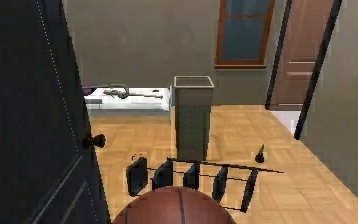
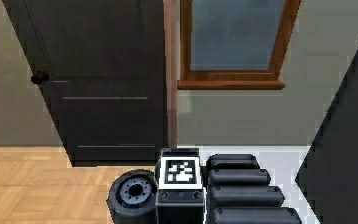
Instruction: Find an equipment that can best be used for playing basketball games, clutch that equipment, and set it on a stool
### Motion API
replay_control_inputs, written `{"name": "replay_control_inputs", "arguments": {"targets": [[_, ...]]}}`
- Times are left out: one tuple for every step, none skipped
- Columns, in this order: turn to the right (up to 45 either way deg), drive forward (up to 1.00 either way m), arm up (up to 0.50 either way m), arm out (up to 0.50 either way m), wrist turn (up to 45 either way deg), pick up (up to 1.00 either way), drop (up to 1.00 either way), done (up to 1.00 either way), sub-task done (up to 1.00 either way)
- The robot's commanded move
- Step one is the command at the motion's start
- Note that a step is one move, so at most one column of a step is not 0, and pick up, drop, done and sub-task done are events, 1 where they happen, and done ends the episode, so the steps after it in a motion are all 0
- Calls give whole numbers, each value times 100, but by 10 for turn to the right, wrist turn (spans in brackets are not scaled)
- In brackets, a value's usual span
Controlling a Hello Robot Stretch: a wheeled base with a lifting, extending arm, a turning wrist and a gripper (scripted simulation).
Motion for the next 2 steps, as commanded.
{"name": "replay_control_inputs", "arguments": {"targets": [[0, 25, 0, 0, 0, 0, 0, 0, 0], [-450, 0, 0, 0, 0, 0, 0, 0, 0]]}}
